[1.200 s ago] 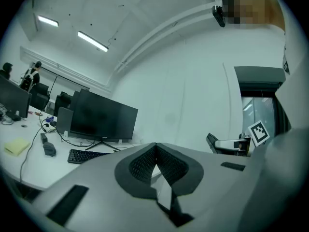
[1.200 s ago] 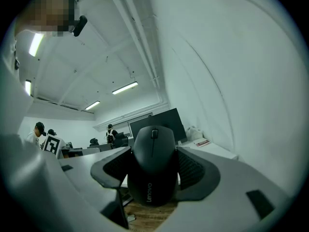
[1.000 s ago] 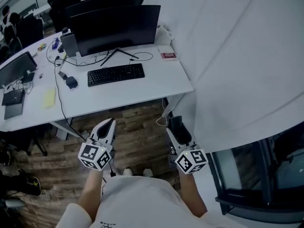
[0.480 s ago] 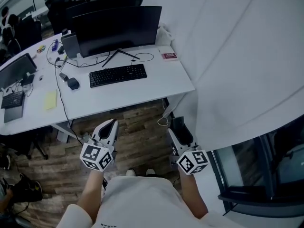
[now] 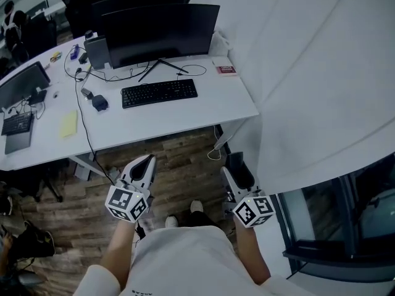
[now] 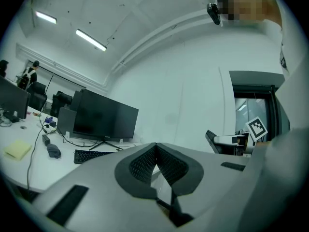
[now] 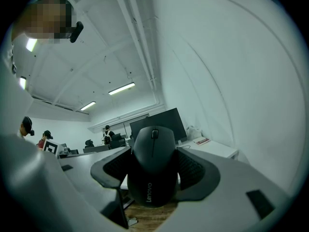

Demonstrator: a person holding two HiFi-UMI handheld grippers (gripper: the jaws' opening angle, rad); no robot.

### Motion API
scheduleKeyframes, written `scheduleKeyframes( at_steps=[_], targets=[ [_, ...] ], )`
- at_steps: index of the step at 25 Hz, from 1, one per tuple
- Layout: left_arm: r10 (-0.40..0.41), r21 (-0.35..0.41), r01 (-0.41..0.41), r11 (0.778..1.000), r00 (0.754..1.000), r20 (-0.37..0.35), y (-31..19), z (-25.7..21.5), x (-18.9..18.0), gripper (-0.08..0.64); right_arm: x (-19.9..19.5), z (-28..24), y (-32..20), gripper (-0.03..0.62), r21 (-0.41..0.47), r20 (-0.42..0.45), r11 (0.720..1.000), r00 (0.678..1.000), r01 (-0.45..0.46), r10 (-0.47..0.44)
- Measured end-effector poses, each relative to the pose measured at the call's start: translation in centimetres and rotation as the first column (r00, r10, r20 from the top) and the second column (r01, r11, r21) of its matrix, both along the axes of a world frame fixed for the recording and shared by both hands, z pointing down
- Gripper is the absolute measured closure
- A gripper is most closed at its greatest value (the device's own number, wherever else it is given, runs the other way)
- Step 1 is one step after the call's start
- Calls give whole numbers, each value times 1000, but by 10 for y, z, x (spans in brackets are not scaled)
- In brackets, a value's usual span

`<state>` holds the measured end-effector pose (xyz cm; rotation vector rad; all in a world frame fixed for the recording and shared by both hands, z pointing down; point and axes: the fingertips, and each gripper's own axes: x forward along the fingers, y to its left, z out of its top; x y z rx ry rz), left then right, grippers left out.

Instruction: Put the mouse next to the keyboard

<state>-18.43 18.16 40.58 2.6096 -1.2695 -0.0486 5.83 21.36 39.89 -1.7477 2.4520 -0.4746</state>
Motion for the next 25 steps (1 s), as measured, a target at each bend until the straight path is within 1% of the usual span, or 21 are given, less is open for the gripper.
scheduleKeyframes(
  at_steps=[6, 12, 20, 25],
  targets=[
    [-10, -11, 10, 1000, 1000, 8, -12, 7, -1, 554, 0, 0, -18, 291, 6, -3, 1000, 1000, 8, -8],
    [-14, -16, 14, 1000, 1000, 14, -38, 10, 11, 554, 11, 6, -49, 291, -1, 5, 1000, 1000, 19, -19],
    [-51, -21, 51, 998, 999, -12, -98, 6, 37, 554, 37, 14, -114, 291, -18, 14, 999, 999, 50, -50],
    [-91, -20, 91, 996, 996, 19, -137, 6, 57, 554, 59, 18, -162, 291, -31, 22, 996, 996, 85, -84]
  ],
)
